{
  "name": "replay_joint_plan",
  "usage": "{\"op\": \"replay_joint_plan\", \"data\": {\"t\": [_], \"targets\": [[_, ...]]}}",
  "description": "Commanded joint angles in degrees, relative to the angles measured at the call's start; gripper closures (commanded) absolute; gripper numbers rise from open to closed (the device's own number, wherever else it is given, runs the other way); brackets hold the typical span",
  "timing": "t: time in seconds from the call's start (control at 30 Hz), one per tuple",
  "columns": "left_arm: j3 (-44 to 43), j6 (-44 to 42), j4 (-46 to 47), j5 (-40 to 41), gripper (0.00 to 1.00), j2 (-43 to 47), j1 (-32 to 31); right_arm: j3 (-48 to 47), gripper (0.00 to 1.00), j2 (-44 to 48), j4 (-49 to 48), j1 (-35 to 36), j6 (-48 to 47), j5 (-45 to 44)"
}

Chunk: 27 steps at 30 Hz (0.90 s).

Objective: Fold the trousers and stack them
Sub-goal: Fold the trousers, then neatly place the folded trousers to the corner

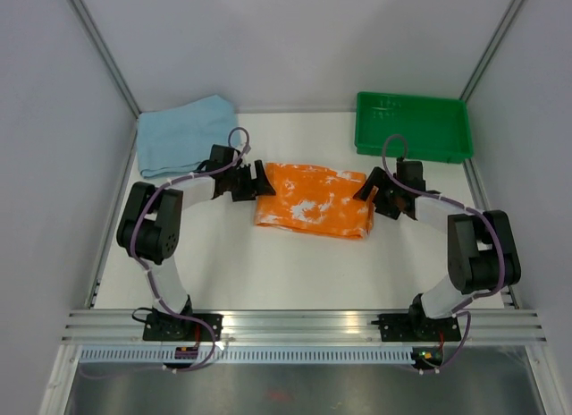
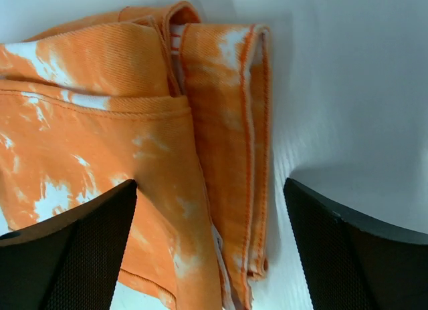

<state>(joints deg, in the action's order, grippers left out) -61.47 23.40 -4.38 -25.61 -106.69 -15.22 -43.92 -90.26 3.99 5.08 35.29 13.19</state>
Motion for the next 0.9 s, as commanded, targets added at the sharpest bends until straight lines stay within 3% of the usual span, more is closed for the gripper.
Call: {"op": "replay_joint_plan", "data": {"t": [0.0,0.17,0.27,0.33,0.37,0.43,0.47,0.5,0.7,0.87], "targets": [[0.3,1.8,4.0,-0.2,0.13,-1.3,0.1,-0.4,0.03,-4.8,-7.1,0.5,0.4,4.5],[-0.1,4.8,8.1,-2.8,0.19,-4.0,0.1,-2.9,0.10,-9.8,-5.3,2.5,-0.6,3.1],[0.0,5.5,8.9,-3.8,0.26,-4.7,0.1,-3.4,0.21,-11.0,-4.2,2.9,-0.8,1.9],[0.0,5.7,8.6,-4.5,0.36,-5.1,0.1,-3.5,0.44,-11.3,-4.2,3.1,-1.2,3.1],[0.1,5.6,8.6,-4.5,0.51,-5.2,0.1,-3.5,0.78,-11.3,-2.3,3.1,-1.3,3.4],[0.2,5.6,8.0,-4.0,0.71,-5.3,0.1,-4.0,0.99,-11.4,-1.4,3.4,-1.7,3.2],[0.0,5.5,7.6,-3.7,0.89,-4.8,0.2,-4.3,1.00,-11.8,-0.2,3.7,-2.3,3.5],[-0.5,5.1,6.3,-2.6,0.97,-4.4,0.3,-4.9,1.00,-12.0,0.3,4.0,-2.7,3.9],[-6.4,3.0,0.3,1.3,0.98,0.7,4.5,-16.4,1.00,-11.6,3.7,9.9,-4.0,3.4],[-14.0,1.2,-3.5,3.2,0.98,6.1,11.3,-37.1,1.00,-19.3,4.4,14.0,-2.3,5.6]]}}
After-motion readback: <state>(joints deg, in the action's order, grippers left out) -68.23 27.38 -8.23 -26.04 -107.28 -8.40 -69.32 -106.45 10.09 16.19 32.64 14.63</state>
